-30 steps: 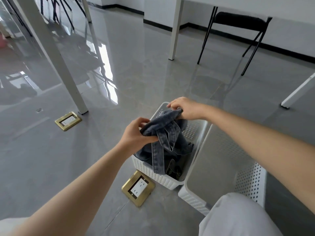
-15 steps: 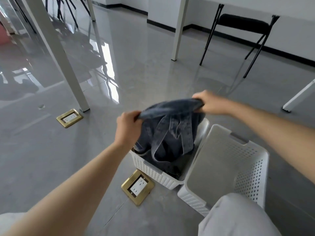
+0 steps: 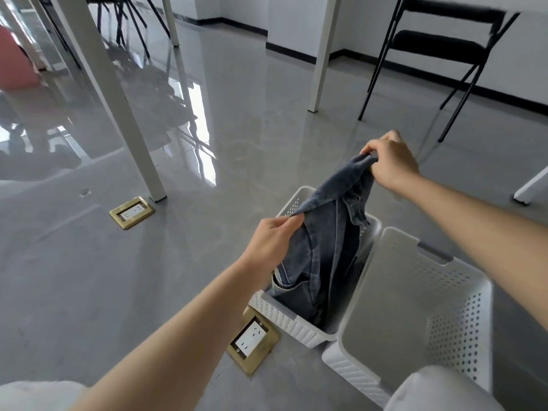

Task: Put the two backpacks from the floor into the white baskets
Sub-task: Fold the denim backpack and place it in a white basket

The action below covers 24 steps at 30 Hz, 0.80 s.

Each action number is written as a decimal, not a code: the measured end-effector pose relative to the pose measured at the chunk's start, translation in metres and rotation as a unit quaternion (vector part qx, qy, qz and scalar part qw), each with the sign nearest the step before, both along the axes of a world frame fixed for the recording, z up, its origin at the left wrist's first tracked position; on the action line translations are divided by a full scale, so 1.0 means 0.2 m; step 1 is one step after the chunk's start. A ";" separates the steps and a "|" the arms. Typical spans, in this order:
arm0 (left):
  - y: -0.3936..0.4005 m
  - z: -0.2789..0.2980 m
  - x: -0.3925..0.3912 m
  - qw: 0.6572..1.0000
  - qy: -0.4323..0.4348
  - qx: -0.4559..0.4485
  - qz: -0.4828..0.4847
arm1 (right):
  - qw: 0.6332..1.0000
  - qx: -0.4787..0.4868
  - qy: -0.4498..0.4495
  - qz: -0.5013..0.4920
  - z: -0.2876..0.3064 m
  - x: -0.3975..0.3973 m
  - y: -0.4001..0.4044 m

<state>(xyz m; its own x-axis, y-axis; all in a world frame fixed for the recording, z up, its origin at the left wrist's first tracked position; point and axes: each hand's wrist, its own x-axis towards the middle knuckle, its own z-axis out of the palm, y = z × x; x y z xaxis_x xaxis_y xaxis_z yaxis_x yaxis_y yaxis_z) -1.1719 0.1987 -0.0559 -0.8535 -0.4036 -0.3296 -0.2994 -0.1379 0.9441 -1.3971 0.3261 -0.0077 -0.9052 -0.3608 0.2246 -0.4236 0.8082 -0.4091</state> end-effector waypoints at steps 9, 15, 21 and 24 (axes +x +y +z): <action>-0.46 -0.36 0.02 0.950 -0.078 0.088 0.288 | 0.969 -0.135 -0.201 0.047 -0.37 0.08 -0.68; -0.30 -0.64 0.18 0.952 -0.231 0.151 0.137 | 0.939 0.180 -0.254 0.145 -0.81 0.12 -0.66; -0.27 -0.65 0.03 0.947 -0.168 0.192 0.194 | 0.940 0.231 -0.155 0.199 -0.85 0.10 -0.61; -0.32 -0.66 -0.03 0.937 -0.169 0.188 0.240 | 0.927 0.278 -0.102 0.228 -0.88 0.07 -0.57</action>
